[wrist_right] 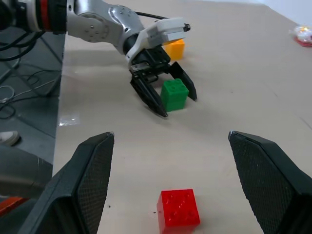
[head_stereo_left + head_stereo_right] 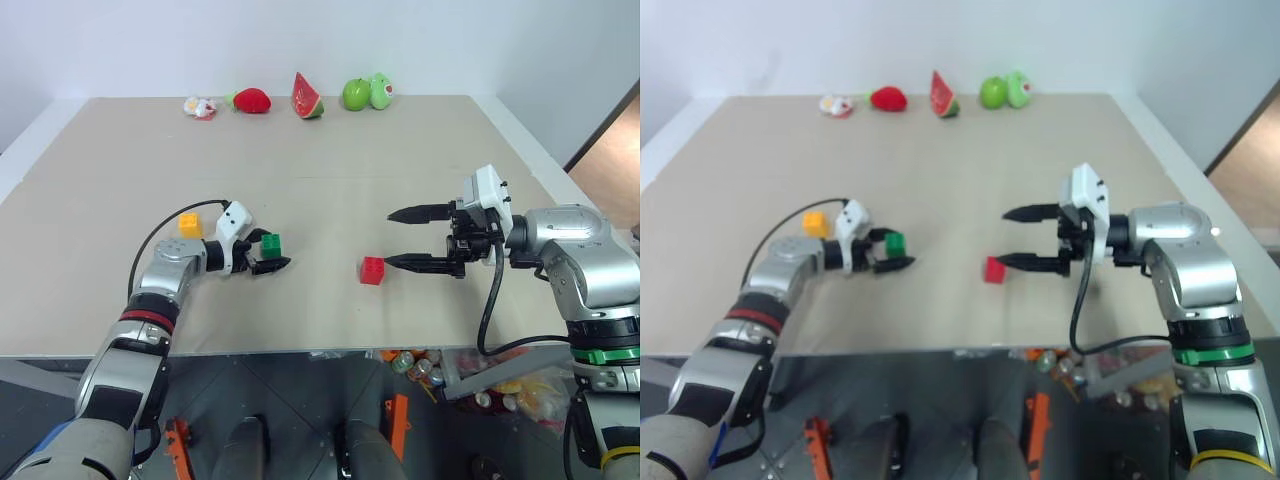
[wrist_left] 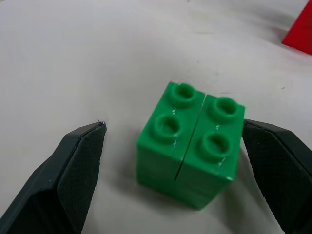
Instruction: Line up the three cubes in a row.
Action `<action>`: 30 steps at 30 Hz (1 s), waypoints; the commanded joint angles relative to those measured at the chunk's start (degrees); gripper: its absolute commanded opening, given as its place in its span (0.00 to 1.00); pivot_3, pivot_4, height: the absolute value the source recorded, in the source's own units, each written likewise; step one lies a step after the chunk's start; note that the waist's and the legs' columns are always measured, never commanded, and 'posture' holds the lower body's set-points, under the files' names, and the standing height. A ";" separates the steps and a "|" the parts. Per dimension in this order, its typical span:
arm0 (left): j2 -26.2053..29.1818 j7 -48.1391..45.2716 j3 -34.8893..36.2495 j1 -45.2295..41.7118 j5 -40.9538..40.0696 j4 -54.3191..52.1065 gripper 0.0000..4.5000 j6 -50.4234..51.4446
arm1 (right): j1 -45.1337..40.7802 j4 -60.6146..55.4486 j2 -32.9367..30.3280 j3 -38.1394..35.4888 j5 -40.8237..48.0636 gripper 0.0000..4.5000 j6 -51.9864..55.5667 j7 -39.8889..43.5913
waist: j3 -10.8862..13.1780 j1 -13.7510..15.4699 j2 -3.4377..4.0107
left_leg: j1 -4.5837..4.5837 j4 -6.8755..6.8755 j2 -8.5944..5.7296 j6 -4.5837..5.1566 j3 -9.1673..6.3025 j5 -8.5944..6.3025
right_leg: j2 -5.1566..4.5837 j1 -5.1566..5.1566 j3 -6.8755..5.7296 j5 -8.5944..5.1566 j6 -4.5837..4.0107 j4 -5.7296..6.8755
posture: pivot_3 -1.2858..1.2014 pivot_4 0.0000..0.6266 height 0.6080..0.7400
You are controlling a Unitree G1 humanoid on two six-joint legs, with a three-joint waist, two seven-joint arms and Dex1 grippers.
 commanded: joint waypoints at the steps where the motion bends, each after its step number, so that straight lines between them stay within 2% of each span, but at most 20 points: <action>1: -0.31 -2.00 0.82 -1.20 -0.05 1.15 0.83 -0.89 | -0.50 -1.71 -1.23 -2.59 1.21 0.87 -0.09 -0.62 | 0.00 -0.01 0.00 | 0.00 0.00 0.00 0.00 0.00 0.00 | 0.00 0.00 0.00 0.00 0.00 0.00 | 0.52 0.24 1.00; 5: 0.03 -3.36 1.52 -1.38 -0.04 1.33 0.49 -0.65 | -0.58 -1.20 -1.19 -2.34 1.21 0.87 -0.38 -0.95 | 0.00 -0.03 0.00 | -0.01 -0.01 0.00 0.00 0.00 -0.01 | 0.00 0.00 0.00 0.00 0.05 0.00 | 0.52 0.24 1.00; 6: 0.16 -3.56 1.54 -1.35 0.10 1.16 0.45 -0.47 | -0.61 -1.07 -1.14 -2.26 1.20 0.87 -0.45 -1.01 | 0.00 -0.03 0.00 | -0.01 -0.01 0.00 0.00 0.00 -0.01 | 0.01 0.00 0.00 0.00 0.06 0.00 | 0.52 0.24 1.00; 7: 0.22 -3.70 1.58 -1.32 0.21 1.04 0.35 -0.35 | -0.62 -1.00 -1.12 -2.20 1.22 0.87 -0.49 -1.07 | 0.00 -0.03 0.00 | -0.01 -0.01 0.00 0.00 0.00 -0.01 | 0.01 0.00 0.00 0.01 0.06 0.00 | 0.52 0.24 1.00; 8: 0.45 -3.78 1.40 -1.42 0.56 0.87 0.30 -0.05 | -0.77 -0.77 -1.00 -2.00 1.11 0.87 -0.65 -1.13 | 0.00 -0.03 0.00 | -0.01 -0.01 0.00 0.00 -0.01 -0.01 | 0.01 -0.01 0.00 0.01 0.07 0.00 | 0.52 0.24 1.00; 14: 0.01 -6.18 -0.64 -1.54 1.42 -3.60 0.30 1.85 | -1.83 1.19 -0.77 -1.26 0.36 0.87 -1.84 -0.99 | 0.00 -0.06 -0.01 | -0.01 -0.01 0.01 0.00 0.00 -0.01 | 0.02 -0.01 0.00 0.01 0.07 0.00 | 0.52 0.24 1.00; 22: -4.63 -9.79 -6.65 -0.20 3.36 -11.55 0.30 -0.69 | -0.63 11.42 -5.36 -2.82 -3.64 0.87 -6.53 -0.53 | 0.01 0.02 -0.02 | -0.09 0.01 -0.03 0.01 0.02 -0.01 | -0.01 -0.01 0.08 -0.02 0.04 -0.05 | 0.52 0.24 1.00; 26: -6.76 -10.10 -8.94 -1.61 5.51 -7.49 0.30 -4.32 | 0.40 13.70 -6.45 -4.24 -3.57 0.87 -6.96 -1.40 | 0.01 -0.14 -0.02 | -0.08 -0.01 -0.01 0.01 0.01 -0.01 | 0.05 -0.07 0.08 0.01 0.07 -0.03 | 0.52 0.24 1.00; 30: -8.89 -9.10 -9.90 -4.04 8.01 -0.52 0.30 -9.16 | 3.02 10.60 -7.04 -5.70 -2.64 0.87 -5.72 -2.25 | 0.01 -0.10 -0.02 | -0.07 -0.01 0.00 0.05 0.02 -0.02 | 0.08 -0.10 0.13 0.05 0.12 0.00 | 0.52 0.24 1.00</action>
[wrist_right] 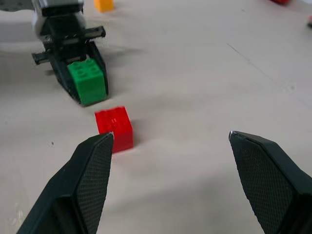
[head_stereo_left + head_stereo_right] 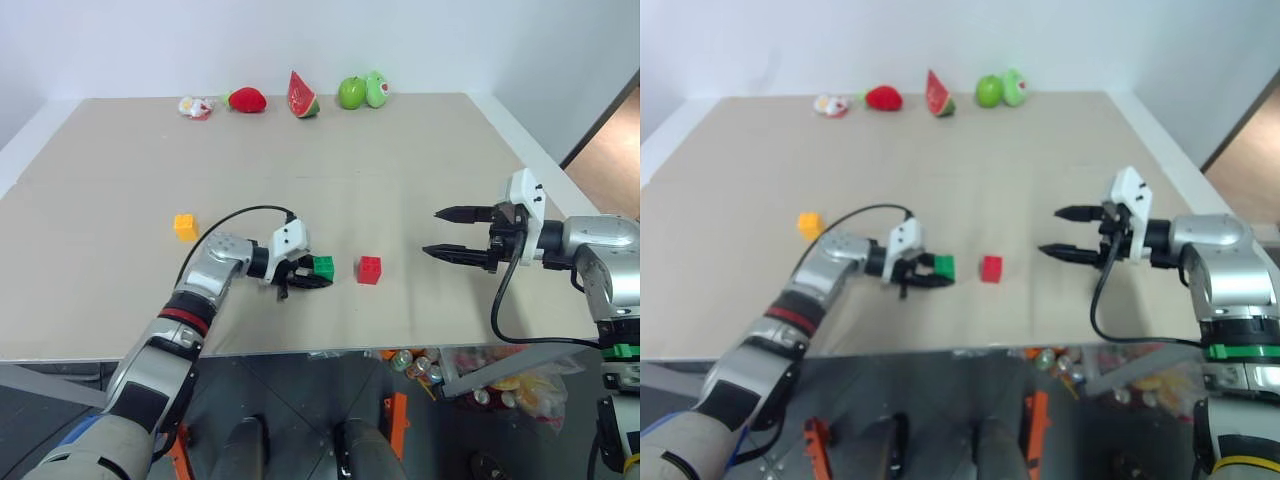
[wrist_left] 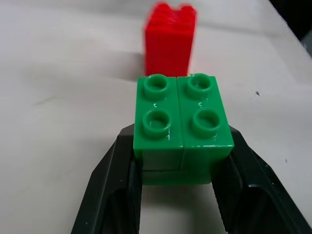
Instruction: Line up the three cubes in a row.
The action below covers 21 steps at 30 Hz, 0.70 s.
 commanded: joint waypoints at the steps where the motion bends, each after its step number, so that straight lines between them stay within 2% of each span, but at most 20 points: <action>1: -0.95 0.82 -0.62 -3.17 2.29 5.24 0.30 -4.90 | 1.23 -4.07 -1.41 -3.19 1.35 0.87 0.57 -0.93 | 0.00 0.07 0.00 | 0.00 0.01 -0.01 0.01 0.00 0.00 | 0.00 0.01 -0.01 0.01 0.02 0.00 | 0.52 0.24 1.00; 10: -1.92 3.08 1.84 -8.12 2.95 15.20 0.30 -10.20 | 4.49 -8.15 -2.30 -5.52 2.30 0.87 3.11 -2.83 | 0.01 0.10 -0.01 | 0.00 0.43 -0.08 0.03 0.01 0.02 | -0.11 0.23 0.02 0.09 0.00 -0.03 | 0.52 0.24 1.00; 21: -0.66 0.51 4.74 -9.04 2.18 16.48 0.30 -8.95 | 2.14 -6.40 -1.56 -4.07 1.52 0.87 2.92 -2.89 | 0.01 -0.01 -0.01 | -0.08 0.48 -0.05 0.08 0.02 0.05 | -0.07 0.08 0.05 0.25 -0.10 -0.03 | 0.52 0.24 1.00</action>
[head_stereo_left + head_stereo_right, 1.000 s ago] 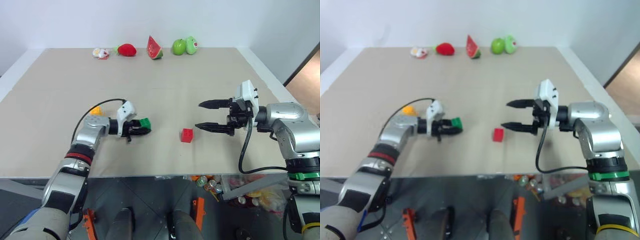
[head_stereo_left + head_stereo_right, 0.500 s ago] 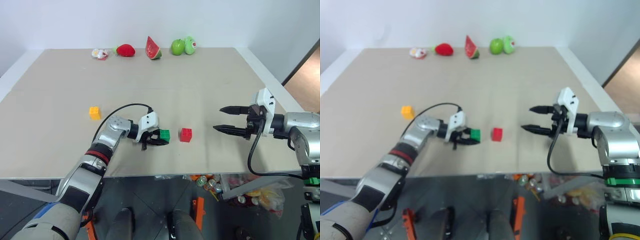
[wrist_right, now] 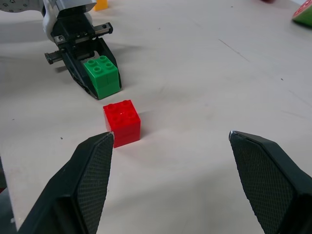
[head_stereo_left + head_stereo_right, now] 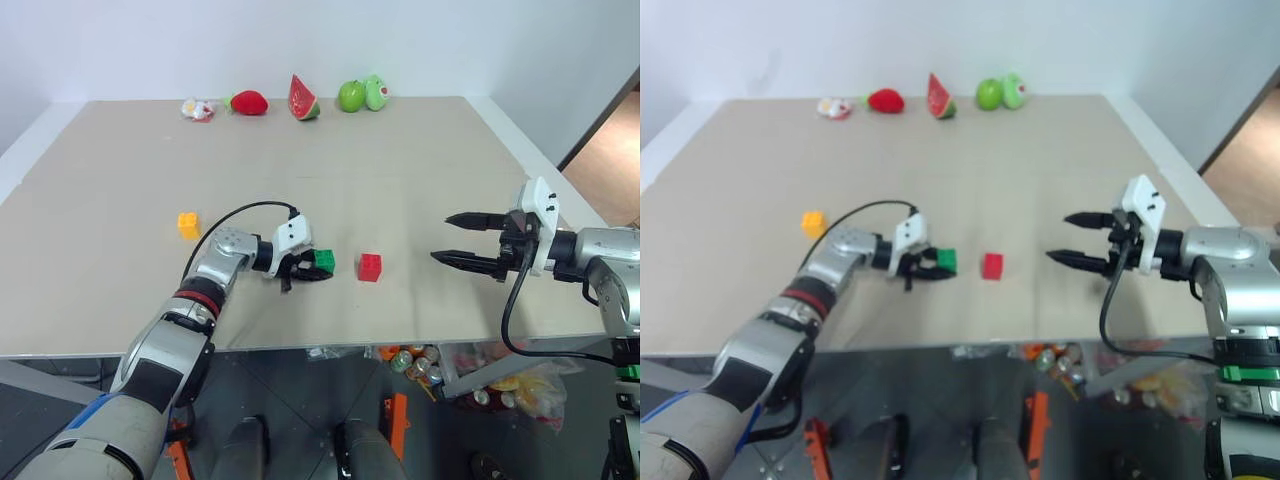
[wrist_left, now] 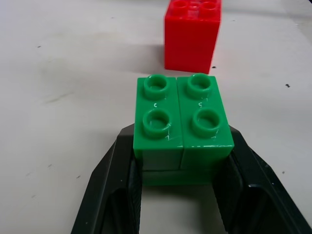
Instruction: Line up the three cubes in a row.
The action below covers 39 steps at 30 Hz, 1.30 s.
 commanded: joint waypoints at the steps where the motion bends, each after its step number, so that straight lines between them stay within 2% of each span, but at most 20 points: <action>1: 0.74 -0.90 1.62 -1.17 -0.66 -0.51 0.30 0.66 | -2.40 0.09 -0.53 -0.69 0.25 0.87 -0.57 0.21 | 0.00 0.04 0.00 | -0.05 -0.01 -0.01 0.00 0.00 -0.01 | 0.00 -0.04 0.02 -0.04 0.03 0.00 | 0.52 0.24 1.00; 14: 0.22 -6.49 2.26 1.60 -2.54 -7.79 0.30 7.17 | -4.86 2.54 -0.04 0.49 -0.47 0.87 -1.38 1.33 | 0.00 0.05 0.00 | -0.17 -0.11 -0.04 0.12 -0.05 -0.10 | 0.04 -0.13 0.03 -0.12 0.25 0.01 | 0.52 0.24 1.00; 27: 1.95 -4.75 1.59 2.81 -1.14 -4.80 0.30 4.21 | -4.04 1.92 -0.91 -0.16 -0.33 0.87 -0.89 1.55 | 0.00 0.05 0.00 | -0.17 -0.10 -0.04 0.13 -0.04 -0.10 | 0.03 -0.12 0.04 -0.13 0.22 0.01 | 0.52 0.24 1.00; 28: 1.94 -4.93 1.63 2.97 -1.26 -4.78 0.53 4.35 | -4.07 1.95 -0.92 -0.19 -0.32 0.87 -0.89 1.56 | 0.00 0.05 0.00 | -0.17 -0.10 -0.04 0.13 -0.04 -0.10 | 0.04 -0.12 0.04 -0.13 0.22 0.00 | 0.52 0.24 1.00; 31: 1.85 -4.56 1.86 3.51 -1.54 -5.28 0.74 4.31 | -4.20 2.18 -0.92 -0.11 -0.43 0.87 -1.06 1.66 | 0.00 0.05 0.01 | -0.14 -0.10 -0.04 0.13 -0.05 -0.10 | 0.04 -0.10 0.04 -0.13 0.19 0.01 | 0.52 0.24 1.00; 33: 1.84 -4.27 1.76 3.79 -1.50 -5.69 0.92 4.26 | -4.51 2.52 -0.83 0.08 -0.63 0.87 -1.19 1.67 | 0.00 0.05 0.01 | -0.12 -0.06 -0.04 0.16 -0.04 -0.07 | 0.03 -0.07 0.04 -0.09 0.06 0.01 | 0.52 0.24 1.00; 34: 1.93 -4.27 1.68 3.92 -1.49 -5.96 0.96 4.33 | -4.67 2.62 -0.77 0.16 -0.67 0.87 -1.21 1.71 | 0.00 0.05 0.01 | -0.12 -0.04 -0.04 0.18 -0.04 -0.06 | 0.03 -0.06 0.04 -0.04 0.05 0.01 | 0.52 0.24 1.00; 39: 4.04 -4.15 2.46 4.56 -2.12 -7.31 0.96 4.54 | -5.49 2.87 -0.44 0.60 -0.82 0.87 -1.17 1.95 | 0.00 -0.20 0.00 | -0.11 0.22 0.01 0.19 -0.02 -0.06 | 0.02 -0.07 0.03 0.28 -0.02 0.01 | 0.52 0.24 1.00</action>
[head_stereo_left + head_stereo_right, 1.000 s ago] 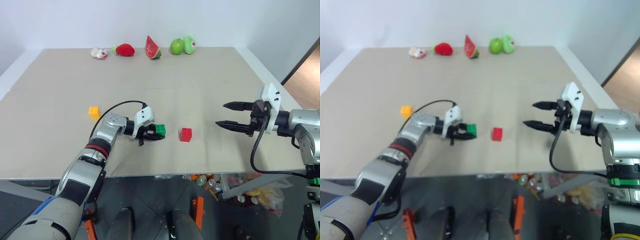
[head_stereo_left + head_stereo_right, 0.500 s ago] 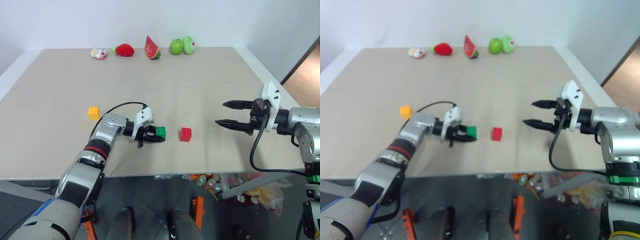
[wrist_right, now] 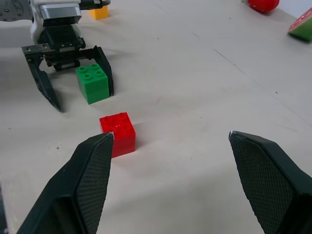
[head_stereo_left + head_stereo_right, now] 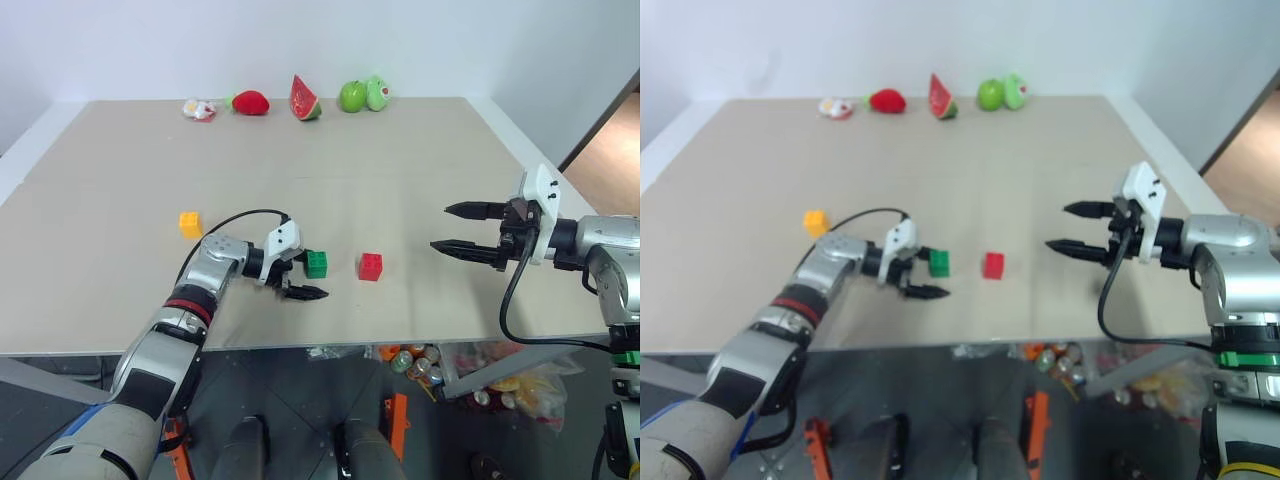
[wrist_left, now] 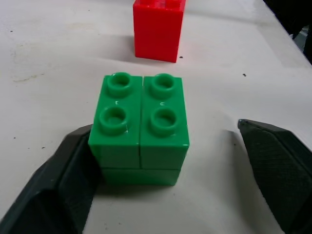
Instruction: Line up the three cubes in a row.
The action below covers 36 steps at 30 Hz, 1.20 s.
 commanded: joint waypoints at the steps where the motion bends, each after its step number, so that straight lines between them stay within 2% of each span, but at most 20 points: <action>1: 3.38 0.34 1.89 0.99 -0.63 -2.68 0.96 0.79 | -1.66 -0.18 -0.77 -0.37 -0.01 0.87 -0.51 0.52 | 0.00 -0.19 0.00 | 0.02 0.01 0.01 0.00 0.00 0.00 | 0.00 -0.01 0.00 0.04 -0.02 0.00 | 0.52 0.24 1.00; 11: 17.37 2.01 8.64 6.92 -4.08 -9.24 0.96 3.85 | -3.54 -0.51 -0.47 -0.17 0.95 0.87 -0.10 1.99 | 0.00 -0.86 0.00 | 0.01 -0.18 0.13 0.02 0.02 0.00 | 0.17 -0.23 0.08 -0.07 -0.16 0.02 | 0.52 0.24 1.00; 16: 20.59 3.12 13.37 16.84 -11.02 -28.91 0.96 13.30 | -7.23 0.32 3.55 1.96 -0.18 0.87 -0.47 -0.44 | 0.00 -0.74 -0.01 | 0.00 -0.30 0.11 -0.01 0.04 -0.01 | 0.13 -0.24 0.13 -0.16 -0.17 0.02 | 0.52 0.24 1.00; 20: 20.76 9.24 18.59 25.10 -18.21 -46.02 0.96 24.25 | -9.03 -0.47 8.15 3.15 -0.74 0.87 -0.74 -4.05 | 0.01 -0.74 -0.01 | 0.00 -0.35 0.15 -0.01 0.03 -0.01 | 0.16 -0.27 0.13 -0.18 -0.21 0.03 | 0.52 0.24 1.00; 23: 18.50 19.83 26.41 31.36 -24.21 -56.90 0.96 31.30 | -12.30 2.29 17.29 5.64 -5.59 0.87 -3.57 -15.35 | 0.01 -1.25 -0.01 | 0.06 -0.36 0.19 -0.01 0.06 0.00 | 0.17 -0.27 0.14 -0.15 -0.23 0.05 | 0.52 0.24 1.00; 26: 16.72 29.76 33.50 34.64 -25.79 -58.37 0.96 32.98 | -13.60 4.47 22.05 7.23 -7.87 0.87 -5.48 -18.66 | 0.00 -1.14 -0.01 | 0.15 -0.37 0.30 -0.04 0.13 0.04 | 0.25 -0.26 0.15 -0.07 -0.27 0.07 | 0.52 0.24 1.00; 29: 16.04 36.67 36.98 37.14 -25.40 -58.97 0.96 33.13 | -14.98 6.35 24.02 7.39 -8.17 0.87 -5.64 -19.86 | 0.01 -0.90 -0.01 | 0.16 -0.37 0.38 -0.10 0.12 0.09 | 0.35 -0.23 0.15 -0.05 -0.29 0.09 | 0.52 0.24 1.00; 36: 14.73 44.75 37.82 42.47 -24.44 -60.76 0.96 32.94 | -13.99 6.02 23.73 8.38 -7.19 0.87 -6.25 -14.67 | -0.03 0.08 -0.07 | 0.12 -0.40 0.41 -0.13 0.31 0.10 | 0.31 -0.23 0.23 -0.08 -0.26 0.02 | 0.52 0.24 1.00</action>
